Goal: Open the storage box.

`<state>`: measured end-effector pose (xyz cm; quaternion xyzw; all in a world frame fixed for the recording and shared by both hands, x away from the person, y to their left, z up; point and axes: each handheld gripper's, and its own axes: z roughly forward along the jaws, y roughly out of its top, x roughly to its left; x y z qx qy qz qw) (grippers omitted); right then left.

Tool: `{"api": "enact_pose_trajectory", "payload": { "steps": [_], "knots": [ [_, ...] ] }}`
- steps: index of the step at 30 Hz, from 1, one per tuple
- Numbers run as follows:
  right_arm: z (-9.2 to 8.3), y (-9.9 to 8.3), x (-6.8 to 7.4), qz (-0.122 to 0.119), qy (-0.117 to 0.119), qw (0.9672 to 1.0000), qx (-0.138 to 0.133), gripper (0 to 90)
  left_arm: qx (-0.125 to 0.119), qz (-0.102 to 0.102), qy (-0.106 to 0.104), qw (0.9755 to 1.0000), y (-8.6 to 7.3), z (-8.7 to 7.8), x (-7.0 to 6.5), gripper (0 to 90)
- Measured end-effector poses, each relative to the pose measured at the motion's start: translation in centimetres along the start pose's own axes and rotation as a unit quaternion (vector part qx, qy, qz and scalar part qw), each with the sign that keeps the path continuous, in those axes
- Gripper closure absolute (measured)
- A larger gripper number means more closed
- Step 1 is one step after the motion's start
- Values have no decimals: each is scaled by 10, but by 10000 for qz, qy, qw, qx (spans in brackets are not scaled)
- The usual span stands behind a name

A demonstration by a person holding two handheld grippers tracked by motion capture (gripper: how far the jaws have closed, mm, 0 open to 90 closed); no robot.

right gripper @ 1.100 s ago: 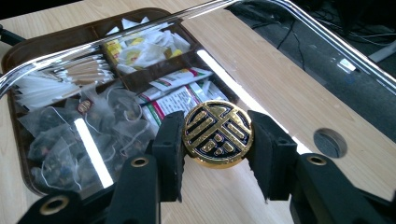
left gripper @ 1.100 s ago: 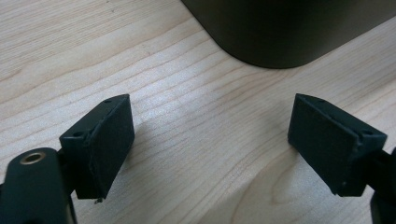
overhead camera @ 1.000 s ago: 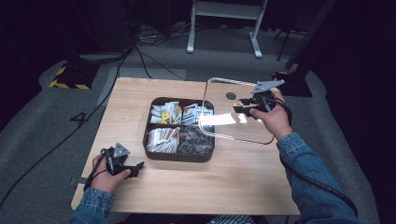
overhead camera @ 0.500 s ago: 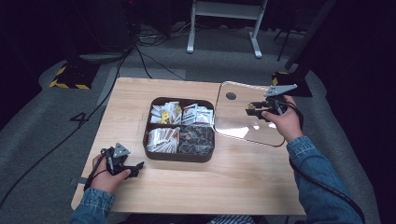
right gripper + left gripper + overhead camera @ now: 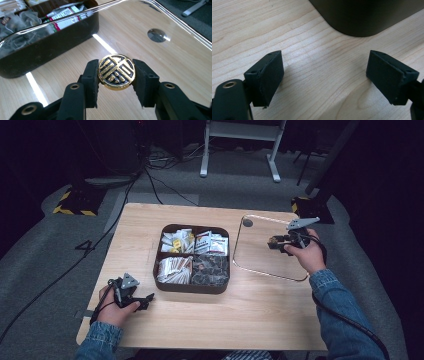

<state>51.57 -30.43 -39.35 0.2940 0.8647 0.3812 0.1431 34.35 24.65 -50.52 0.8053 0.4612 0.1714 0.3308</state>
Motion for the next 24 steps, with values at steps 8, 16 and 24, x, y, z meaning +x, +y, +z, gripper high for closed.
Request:
{"api": "enact_pose_trajectory", "payload": {
  "steps": [8,16,24],
  "knots": [
    [12,-19,-4,82,54,9999,115,589,0,-1,1,10000,0,0,0,149],
    [22,-33,-5,158,79,9997,191,589,0,1,2,10000,0,0,0,149],
    [35,-45,-4,170,133,9994,283,589,-1,0,1,10000,0,0,0,149]
  ]
}}
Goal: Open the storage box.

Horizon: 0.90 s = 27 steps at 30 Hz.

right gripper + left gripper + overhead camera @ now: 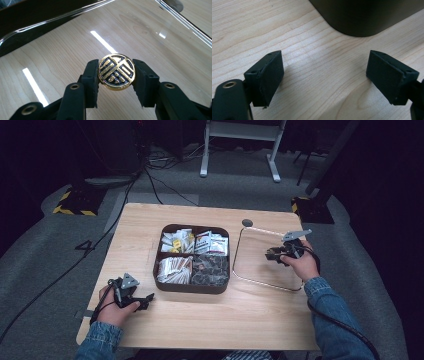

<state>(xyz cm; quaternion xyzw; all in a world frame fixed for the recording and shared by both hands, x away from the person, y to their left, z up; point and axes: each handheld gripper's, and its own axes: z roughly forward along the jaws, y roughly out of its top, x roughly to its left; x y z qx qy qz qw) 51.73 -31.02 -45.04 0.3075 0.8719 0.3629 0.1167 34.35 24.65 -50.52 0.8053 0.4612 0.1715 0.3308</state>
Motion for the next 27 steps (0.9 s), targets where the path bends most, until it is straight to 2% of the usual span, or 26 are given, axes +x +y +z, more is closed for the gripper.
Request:
{"api": "enact_pose_trajectory", "payload": {
  "steps": [11,27],
  "knots": [
    [12,-10,-1,41,36,10000,72,589,0,3,4,10000,0,0,0,149],
    [20,-19,-3,146,36,9997,170,589,2,-2,0,10000,0,0,0,149]
  ]
}}
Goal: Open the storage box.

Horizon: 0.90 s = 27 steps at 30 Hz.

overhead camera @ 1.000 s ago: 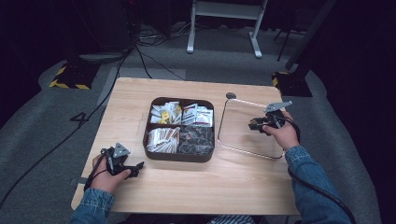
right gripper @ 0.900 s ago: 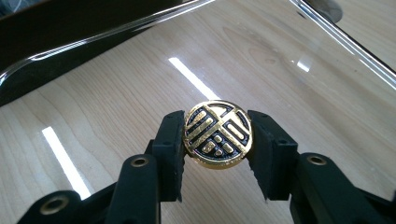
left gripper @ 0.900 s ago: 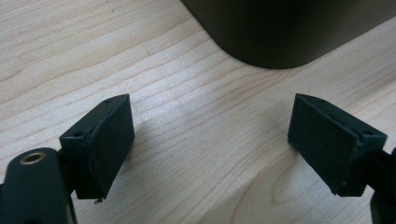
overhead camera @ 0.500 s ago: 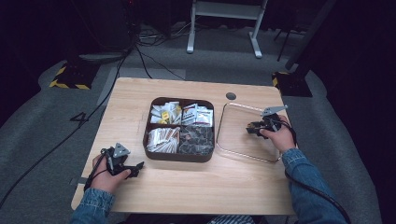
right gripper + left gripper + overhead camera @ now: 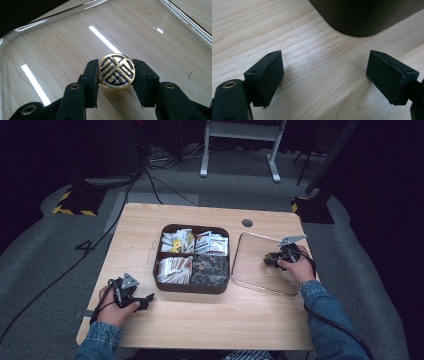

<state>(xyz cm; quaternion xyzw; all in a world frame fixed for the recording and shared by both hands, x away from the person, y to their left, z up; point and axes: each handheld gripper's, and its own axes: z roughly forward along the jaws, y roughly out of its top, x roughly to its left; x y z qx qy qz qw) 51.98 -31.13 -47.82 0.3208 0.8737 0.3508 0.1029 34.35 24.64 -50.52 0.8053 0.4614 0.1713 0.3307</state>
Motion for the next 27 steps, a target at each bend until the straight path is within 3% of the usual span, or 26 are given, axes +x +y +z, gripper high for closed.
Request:
{"api": "enact_pose_trajectory", "payload": {
  "steps": [14,15,18,27],
  "knots": [
    [2,-4,-2,58,-16,10000,2,569,-1,2,0,10000,0,0,0,149],
    [2,-4,-2,146,6,9998,-151,505,0,4,3,10000,0,0,0,149],
    [-2,-3,-2,194,-75,9994,-280,433,0,-5,17,10000,0,0,0,149],
    [-11,2,3,354,-28,9973,-641,380,1,-11,12,10000,0,0,0,149]
  ]
}}
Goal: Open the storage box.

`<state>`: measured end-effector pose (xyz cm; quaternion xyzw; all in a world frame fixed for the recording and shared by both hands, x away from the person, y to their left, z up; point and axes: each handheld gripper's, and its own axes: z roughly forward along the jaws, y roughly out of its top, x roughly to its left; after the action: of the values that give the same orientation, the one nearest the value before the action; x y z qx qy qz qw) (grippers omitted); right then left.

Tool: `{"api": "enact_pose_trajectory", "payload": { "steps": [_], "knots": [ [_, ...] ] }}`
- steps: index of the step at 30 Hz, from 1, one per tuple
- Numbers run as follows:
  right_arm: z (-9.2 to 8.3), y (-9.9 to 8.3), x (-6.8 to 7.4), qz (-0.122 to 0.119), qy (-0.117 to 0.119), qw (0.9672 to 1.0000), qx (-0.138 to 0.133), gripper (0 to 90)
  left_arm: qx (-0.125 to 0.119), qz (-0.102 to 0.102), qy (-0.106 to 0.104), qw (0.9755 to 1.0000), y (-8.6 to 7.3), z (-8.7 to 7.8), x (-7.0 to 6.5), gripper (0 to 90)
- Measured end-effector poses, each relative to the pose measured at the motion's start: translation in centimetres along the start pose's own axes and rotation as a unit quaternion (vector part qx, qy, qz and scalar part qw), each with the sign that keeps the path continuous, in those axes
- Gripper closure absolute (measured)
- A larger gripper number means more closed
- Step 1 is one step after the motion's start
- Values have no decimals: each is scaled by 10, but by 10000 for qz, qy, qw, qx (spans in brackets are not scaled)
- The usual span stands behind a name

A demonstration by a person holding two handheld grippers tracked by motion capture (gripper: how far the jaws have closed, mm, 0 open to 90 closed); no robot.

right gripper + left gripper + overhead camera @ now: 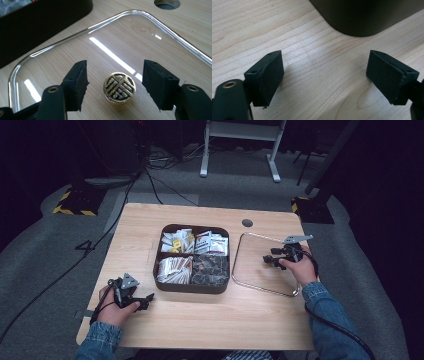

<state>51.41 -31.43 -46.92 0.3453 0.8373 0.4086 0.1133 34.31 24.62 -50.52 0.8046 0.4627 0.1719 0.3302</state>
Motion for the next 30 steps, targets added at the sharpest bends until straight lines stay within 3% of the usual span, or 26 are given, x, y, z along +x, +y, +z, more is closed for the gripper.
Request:
{"api": "enact_pose_trajectory", "payload": {
  "steps": [7,14,18,23,30],
  "knots": [
    [-12,8,11,-73,78,9996,-256,370,31,11,-24,10000,0,-2,-1,166],
    [-29,12,32,-151,259,9982,-514,367,109,-67,-88,9999,1,-7,0,219],
    [-36,11,44,-173,361,9974,-601,366,32,-151,-134,9998,4,-12,-1,228],
    [-45,3,61,-223,345,9973,-616,401,92,-404,-259,9988,10,-21,-2,267],
    [-49,-21,81,-227,514,9956,-747,405,-113,-502,-272,9983,15,-33,-1,270]
  ]
}}
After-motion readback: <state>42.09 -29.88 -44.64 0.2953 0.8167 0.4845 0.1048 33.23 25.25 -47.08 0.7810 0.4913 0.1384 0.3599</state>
